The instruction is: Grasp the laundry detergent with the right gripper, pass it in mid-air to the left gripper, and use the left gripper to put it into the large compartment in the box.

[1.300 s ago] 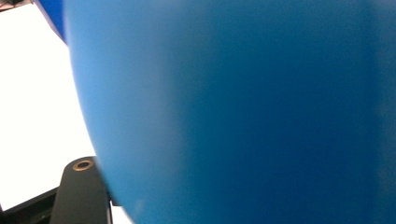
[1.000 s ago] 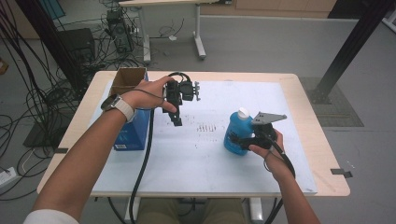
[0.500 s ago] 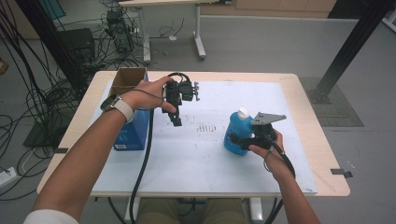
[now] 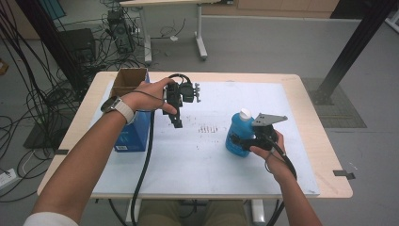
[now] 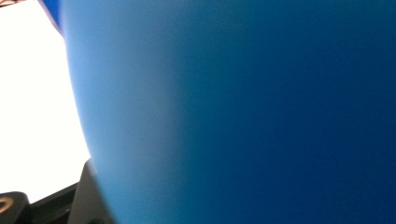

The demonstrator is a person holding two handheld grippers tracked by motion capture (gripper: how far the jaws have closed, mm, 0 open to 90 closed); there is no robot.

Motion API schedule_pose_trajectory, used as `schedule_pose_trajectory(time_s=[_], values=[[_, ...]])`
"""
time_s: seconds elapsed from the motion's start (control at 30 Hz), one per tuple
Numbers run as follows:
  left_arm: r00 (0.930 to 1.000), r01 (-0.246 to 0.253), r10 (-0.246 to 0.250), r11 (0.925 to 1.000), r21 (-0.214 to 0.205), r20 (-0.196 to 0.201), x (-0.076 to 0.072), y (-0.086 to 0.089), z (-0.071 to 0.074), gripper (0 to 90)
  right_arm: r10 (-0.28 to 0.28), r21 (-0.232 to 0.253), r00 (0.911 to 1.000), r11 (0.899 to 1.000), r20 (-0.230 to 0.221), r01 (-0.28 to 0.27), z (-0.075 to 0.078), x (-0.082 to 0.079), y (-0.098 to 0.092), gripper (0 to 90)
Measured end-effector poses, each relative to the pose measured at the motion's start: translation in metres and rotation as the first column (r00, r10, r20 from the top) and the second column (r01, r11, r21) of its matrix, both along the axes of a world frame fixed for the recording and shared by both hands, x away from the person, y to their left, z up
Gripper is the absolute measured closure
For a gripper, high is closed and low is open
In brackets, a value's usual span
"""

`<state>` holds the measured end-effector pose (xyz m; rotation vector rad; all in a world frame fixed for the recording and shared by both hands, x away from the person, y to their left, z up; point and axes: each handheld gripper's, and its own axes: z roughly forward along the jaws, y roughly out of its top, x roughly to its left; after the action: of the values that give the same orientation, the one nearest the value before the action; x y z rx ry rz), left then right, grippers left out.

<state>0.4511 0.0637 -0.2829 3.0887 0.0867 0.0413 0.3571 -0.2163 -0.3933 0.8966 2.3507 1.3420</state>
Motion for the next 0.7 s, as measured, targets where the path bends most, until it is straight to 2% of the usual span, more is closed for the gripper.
schedule_pose_trajectory(time_s=[0.7], values=[[1.0,0.003,-0.003,1.0,-0.003,0.0,0.0006,0.0002,-0.0011,12.3,0.01,0.001,0.9998,1.0,0.017,-0.01,-0.0012,0.0003,-0.0018,41.9]])
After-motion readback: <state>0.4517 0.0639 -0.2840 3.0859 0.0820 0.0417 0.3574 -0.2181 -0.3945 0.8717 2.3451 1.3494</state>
